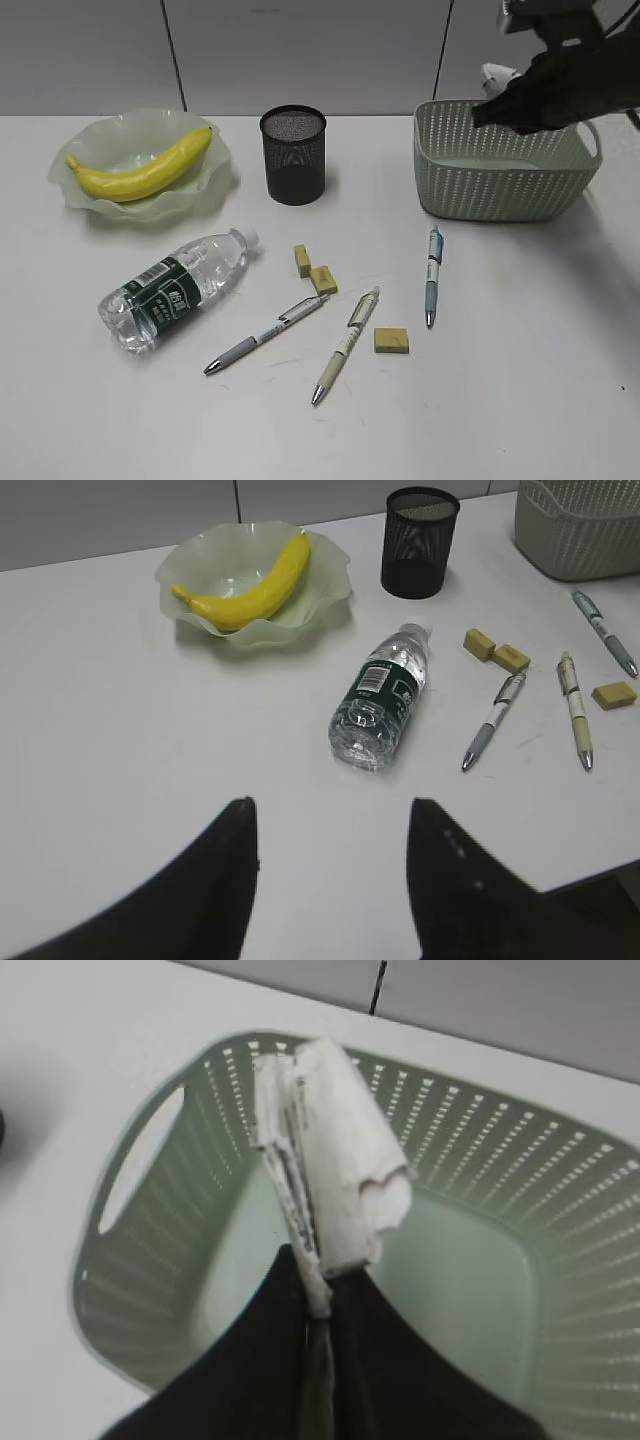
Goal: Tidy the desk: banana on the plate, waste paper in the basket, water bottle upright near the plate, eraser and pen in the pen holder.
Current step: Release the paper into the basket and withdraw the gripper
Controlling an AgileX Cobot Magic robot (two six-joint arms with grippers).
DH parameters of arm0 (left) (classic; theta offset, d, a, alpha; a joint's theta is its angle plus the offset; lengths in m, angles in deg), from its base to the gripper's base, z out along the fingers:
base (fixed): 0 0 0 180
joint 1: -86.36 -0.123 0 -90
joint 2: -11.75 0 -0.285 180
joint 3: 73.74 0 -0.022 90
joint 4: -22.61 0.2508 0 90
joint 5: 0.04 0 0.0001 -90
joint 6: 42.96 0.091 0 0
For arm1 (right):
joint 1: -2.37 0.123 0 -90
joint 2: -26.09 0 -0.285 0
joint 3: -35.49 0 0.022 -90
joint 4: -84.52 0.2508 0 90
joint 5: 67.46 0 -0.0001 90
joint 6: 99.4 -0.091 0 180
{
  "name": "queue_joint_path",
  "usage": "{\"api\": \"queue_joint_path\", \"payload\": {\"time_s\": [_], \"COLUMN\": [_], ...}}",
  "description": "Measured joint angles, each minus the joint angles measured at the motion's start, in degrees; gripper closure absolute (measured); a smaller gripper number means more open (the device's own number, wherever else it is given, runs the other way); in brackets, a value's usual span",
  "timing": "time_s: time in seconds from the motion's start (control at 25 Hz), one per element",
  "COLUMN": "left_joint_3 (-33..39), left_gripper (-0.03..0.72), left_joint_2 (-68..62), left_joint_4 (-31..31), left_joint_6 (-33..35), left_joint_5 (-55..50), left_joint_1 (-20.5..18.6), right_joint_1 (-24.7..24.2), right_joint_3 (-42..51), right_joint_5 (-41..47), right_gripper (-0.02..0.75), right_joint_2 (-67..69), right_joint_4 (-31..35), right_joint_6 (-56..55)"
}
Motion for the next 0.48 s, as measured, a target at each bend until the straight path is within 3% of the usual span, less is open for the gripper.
{"api": "queue_joint_path", "payload": {"time_s": [0.12,0.36,0.48], "left_joint_3": [0.0,0.0,0.0], "left_gripper": [0.321,0.321,0.321], "left_joint_2": [0.0,0.0,0.0], "left_joint_4": [0.0,0.0,0.0], "left_joint_6": [0.0,0.0,0.0], "left_joint_5": [0.0,0.0,0.0], "left_joint_1": [0.0,0.0,0.0], "right_joint_1": [0.0,0.0,0.0], "right_joint_3": [-3.29,-8.35,-10.84], "right_joint_5": [-0.05,6.15,14.52], "right_gripper": [0.599,0.234,0.161], "right_joint_2": [5.01,8.35,7.71], "right_joint_4": [0.89,1.64,1.77], "right_joint_6": [0.0,0.0,-0.04]}}
